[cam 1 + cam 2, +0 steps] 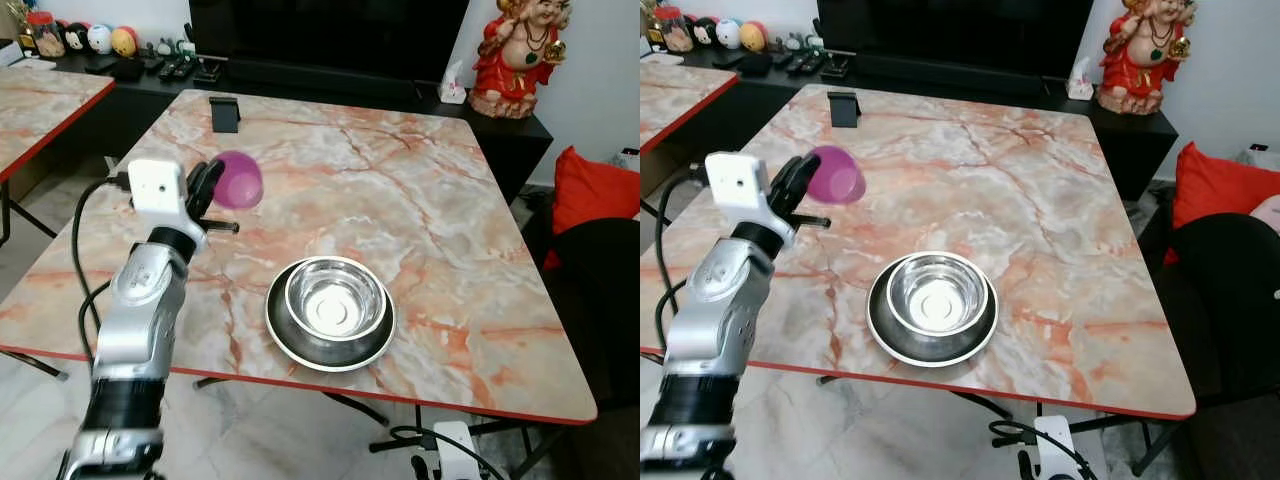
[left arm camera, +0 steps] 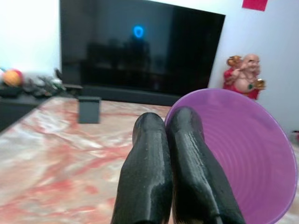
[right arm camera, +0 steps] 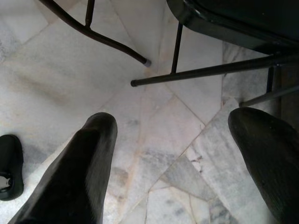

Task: Setting the table

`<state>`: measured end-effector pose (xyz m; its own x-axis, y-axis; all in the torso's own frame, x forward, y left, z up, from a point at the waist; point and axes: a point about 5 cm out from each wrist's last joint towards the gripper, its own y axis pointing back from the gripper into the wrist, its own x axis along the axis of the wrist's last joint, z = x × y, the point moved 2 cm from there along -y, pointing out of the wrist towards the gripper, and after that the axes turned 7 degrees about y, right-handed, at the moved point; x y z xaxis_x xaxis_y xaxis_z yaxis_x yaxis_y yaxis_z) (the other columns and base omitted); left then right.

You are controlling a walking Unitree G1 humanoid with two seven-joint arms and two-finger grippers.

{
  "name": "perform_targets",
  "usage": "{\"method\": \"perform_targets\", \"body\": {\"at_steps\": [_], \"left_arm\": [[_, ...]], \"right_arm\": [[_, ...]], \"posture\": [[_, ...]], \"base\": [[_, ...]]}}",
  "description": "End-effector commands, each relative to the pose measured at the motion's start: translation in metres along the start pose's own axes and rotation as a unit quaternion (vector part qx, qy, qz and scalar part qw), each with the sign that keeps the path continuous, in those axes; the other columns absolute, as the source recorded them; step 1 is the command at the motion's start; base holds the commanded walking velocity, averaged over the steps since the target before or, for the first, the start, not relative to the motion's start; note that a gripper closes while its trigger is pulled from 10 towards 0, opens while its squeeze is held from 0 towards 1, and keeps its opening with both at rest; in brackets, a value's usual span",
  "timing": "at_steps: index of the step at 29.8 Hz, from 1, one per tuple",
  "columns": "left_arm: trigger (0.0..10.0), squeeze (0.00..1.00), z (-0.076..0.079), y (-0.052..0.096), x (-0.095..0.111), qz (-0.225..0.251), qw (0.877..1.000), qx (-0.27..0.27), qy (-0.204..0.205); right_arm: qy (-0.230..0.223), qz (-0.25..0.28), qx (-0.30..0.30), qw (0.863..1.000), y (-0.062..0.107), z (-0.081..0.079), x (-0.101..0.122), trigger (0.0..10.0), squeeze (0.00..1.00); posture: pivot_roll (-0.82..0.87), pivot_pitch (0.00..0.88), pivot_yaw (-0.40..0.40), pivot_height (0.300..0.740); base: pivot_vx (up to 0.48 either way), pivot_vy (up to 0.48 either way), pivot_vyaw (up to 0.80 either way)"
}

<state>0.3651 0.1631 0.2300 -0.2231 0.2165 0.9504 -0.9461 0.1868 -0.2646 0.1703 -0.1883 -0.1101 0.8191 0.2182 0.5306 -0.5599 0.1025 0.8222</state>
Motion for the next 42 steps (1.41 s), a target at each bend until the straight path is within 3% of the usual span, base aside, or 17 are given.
{"method": "perform_targets", "body": {"at_steps": [1, 3, 7, 12, 15, 28, 42], "left_arm": [[10.0, 0.0, 0.001, -0.012, -0.008, -0.043, 0.999, 0.007, 0.007], [10.0, 0.0, 0.0, -0.017, -0.02, -0.089, 0.996, 0.011, -0.013], [10.0, 0.0, -0.004, -0.022, -0.028, -0.127, 0.991, 0.032, -0.025], [10.0, 0.0, -0.007, -0.019, -0.039, -0.204, 0.977, 0.064, 0.003], [10.0, 0.0, -0.008, -0.014, -0.038, -0.227, 0.972, 0.064, -0.007], [10.0, 0.0, -0.005, -0.005, -0.039, -0.278, 0.958, 0.065, 0.021], [10.0, 0.0, 0.001, -0.002, -0.039, -0.297, 0.953, 0.064, 0.007]], "right_arm": [[0.003, -0.005, -0.005, 1.0, 0.0, 0.005, -0.003, 10.0, 0.0], [0.003, -0.005, -0.005, 1.0, 0.0, 0.005, -0.003, 10.0, 0.0], [0.003, -0.006, -0.005, 1.0, 0.001, 0.005, -0.004, 10.0, 0.0], [0.004, -0.007, -0.004, 1.0, 0.001, 0.004, -0.005, 10.0, 0.0], [0.006, -0.008, -0.002, 1.0, 0.001, 0.004, -0.005, 10.0, 0.0], [0.004, -0.009, -0.001, 1.0, 0.001, 0.003, -0.006, 10.0, 0.0], [0.002, -0.009, -0.003, 1.0, 0.001, 0.004, -0.006, 10.0, 0.0]], "posture": [[0.0, 0.0, -0.103, 0.74], [-0.01, 0.0, -0.105, 0.74], [-0.01, 0.0, -0.103, 0.74], [-0.02, 0.0, -0.101, 0.74], [-0.01, 0.0, -0.099, 0.74], [-0.01, 0.0, -0.092, 0.74], [-0.01, 0.0, -0.096, 0.74]], "base": [[0.0, 0.0, 0.0], [0.0, 0.0, 0.0], [0.0, 0.0, 0.0], [0.0, 0.0, 0.0], [0.0, 0.0, 0.0], [0.0, 0.0, 0.0], [0.0, 0.0, 0.0]]}}
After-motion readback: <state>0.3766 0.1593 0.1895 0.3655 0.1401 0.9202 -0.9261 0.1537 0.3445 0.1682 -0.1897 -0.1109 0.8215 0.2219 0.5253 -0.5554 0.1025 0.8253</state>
